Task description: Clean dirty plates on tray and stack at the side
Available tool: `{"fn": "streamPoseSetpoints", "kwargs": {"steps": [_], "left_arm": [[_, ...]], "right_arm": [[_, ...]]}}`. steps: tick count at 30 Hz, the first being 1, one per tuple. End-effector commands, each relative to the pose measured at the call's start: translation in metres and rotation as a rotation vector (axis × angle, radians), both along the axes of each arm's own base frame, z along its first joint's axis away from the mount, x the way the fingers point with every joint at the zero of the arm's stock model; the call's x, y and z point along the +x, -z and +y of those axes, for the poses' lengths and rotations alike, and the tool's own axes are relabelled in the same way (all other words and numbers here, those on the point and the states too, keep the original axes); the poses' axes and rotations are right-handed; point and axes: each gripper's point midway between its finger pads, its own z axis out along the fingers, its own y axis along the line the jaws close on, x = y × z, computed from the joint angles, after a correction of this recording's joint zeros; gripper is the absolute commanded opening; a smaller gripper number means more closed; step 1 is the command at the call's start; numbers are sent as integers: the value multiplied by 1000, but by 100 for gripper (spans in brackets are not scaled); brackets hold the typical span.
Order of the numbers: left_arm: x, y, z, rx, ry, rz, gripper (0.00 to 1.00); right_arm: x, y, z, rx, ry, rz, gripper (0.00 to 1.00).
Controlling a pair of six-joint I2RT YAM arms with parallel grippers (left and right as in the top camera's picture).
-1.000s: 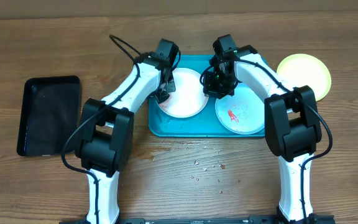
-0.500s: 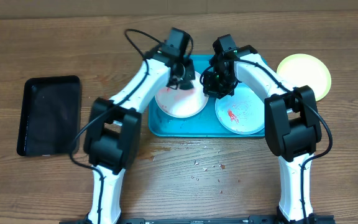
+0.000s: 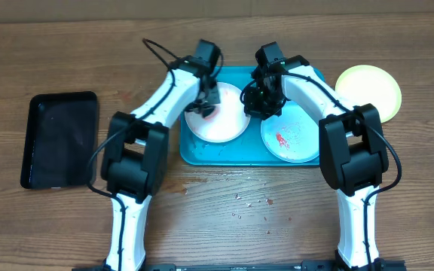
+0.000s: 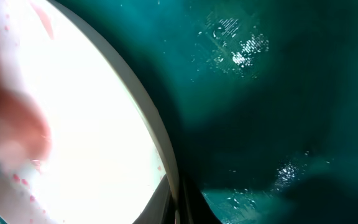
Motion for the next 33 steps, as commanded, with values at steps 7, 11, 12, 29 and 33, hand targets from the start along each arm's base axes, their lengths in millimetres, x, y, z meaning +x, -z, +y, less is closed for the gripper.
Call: {"fn": "streamPoseSetpoints", "kwargs": {"steps": [7,11,12,29,33], "left_arm": [[4,-22,90,300,-157,3,4],[14,-82,82,227,-187,-91,4],[16,-102,77,179,-196,-129,4],[-48,-157,166,95,-370,5,4],[-55,-146,187,87,-423,39,4]], "right_arm": [[-11,22,-13,-74,10,44,4],[-9,22,-12,-70,11,40,4],[-8,20,-12,-68,11,37,4],[36,-194,-30,-682,-190,-640,4],[22,-225,-23,-991,-314,-740,4]]}}
